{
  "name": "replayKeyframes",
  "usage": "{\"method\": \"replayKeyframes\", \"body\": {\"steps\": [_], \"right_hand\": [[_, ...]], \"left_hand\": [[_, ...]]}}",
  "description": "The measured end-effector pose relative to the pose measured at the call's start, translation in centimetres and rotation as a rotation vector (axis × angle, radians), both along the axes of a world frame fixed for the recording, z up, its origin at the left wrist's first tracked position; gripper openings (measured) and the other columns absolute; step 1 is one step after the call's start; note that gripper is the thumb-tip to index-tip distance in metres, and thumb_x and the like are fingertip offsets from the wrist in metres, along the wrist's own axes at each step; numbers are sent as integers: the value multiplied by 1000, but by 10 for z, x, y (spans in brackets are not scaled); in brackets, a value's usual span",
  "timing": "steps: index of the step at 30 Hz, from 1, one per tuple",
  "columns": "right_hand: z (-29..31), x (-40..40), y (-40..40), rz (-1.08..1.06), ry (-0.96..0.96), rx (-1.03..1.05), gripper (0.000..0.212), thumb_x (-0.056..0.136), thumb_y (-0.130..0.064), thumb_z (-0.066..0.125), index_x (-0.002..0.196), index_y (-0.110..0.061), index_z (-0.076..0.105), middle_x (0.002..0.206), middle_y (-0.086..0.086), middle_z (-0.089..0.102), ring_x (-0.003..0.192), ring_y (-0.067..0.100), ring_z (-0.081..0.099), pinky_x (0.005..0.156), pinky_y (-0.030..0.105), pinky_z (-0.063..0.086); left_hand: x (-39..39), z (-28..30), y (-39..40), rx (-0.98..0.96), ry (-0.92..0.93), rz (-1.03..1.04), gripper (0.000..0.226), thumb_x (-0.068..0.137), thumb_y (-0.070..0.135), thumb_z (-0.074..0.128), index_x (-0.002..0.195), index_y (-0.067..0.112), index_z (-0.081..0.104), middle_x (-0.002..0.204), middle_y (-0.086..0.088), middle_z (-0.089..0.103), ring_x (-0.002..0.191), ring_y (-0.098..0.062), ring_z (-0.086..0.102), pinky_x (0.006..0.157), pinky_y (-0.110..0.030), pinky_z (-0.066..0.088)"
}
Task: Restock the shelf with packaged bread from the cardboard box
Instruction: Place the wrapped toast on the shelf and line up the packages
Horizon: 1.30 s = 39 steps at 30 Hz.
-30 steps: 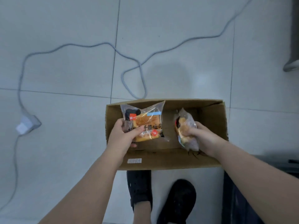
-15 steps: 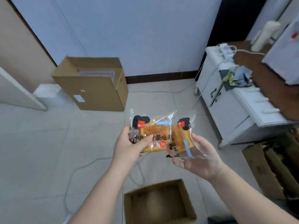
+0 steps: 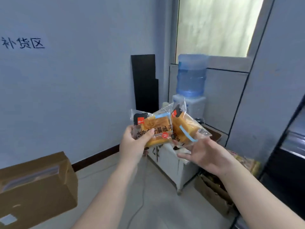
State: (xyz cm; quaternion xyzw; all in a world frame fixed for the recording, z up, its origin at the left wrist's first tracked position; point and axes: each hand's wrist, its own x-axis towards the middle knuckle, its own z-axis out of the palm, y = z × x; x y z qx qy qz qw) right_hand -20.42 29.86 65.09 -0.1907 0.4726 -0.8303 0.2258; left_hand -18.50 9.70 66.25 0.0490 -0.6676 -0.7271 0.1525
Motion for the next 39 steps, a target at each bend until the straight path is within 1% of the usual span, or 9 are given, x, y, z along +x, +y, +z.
{"method": "replayKeyframes", "body": {"steps": [4,9,15,19,21,25,32,36,39], "right_hand": [[24,40,8,-535,122,287,60,70,-5,78,123,-16,50,112,15,67,96,26,65,53,23,49],[55,99,48,-900,160,272,27,83,-14,66,108,-18,59,94,5,71,76,25,55,42,19,37],[85,169,111,-1196,205,376,31,85,-24,65,113,-14,57,91,6,70,50,14,45,42,18,30],[104,222,156,-1401,232,367,25,88,-28,61,110,-17,59,95,0,72,82,16,65,60,22,42],[112,248,179,-1479,261,379,21,89,-27,59,106,-14,59,91,4,69,80,20,61,57,24,38],[122,301,223,-1605,309,416,7,90,-25,59,92,-19,56,74,-6,66,55,2,58,46,17,39],[129,397,307,-1831,299,467,17,91,-30,56,103,-18,57,87,1,66,73,14,57,58,26,39],[131,446,350,-1915,280,454,24,91,-34,55,109,-19,56,97,5,71,87,19,67,73,34,52],[129,476,376,-1967,274,388,17,92,-29,53,104,-19,57,90,2,70,69,6,68,54,18,50]], "left_hand": [[12,24,27,14,74,-138,30,76,24,74,100,24,56,105,-1,67,87,-16,67,58,-24,49],[34,47,64,47,172,-331,23,75,23,74,91,24,58,100,-3,68,91,-24,68,61,-31,53],[56,73,119,138,230,-578,20,80,20,69,96,22,57,102,-3,68,89,-22,68,57,-26,54],[76,92,170,143,276,-711,19,79,22,69,93,27,55,100,-2,66,91,-22,65,64,-28,49],[91,101,198,133,308,-776,19,80,23,68,94,25,56,98,-1,67,86,-18,66,60,-25,48],[126,116,261,145,313,-895,30,79,23,69,106,17,55,104,-5,68,92,-22,67,61,-25,50],[203,135,375,182,336,-1099,22,79,22,69,98,24,57,98,-1,72,88,-18,70,70,-30,54],[243,138,432,177,350,-1170,21,81,20,68,97,24,55,93,-1,70,81,-18,68,57,-26,53],[268,136,467,168,346,-1207,21,82,19,69,97,22,55,91,-3,70,80,-19,67,54,-26,52]]}}
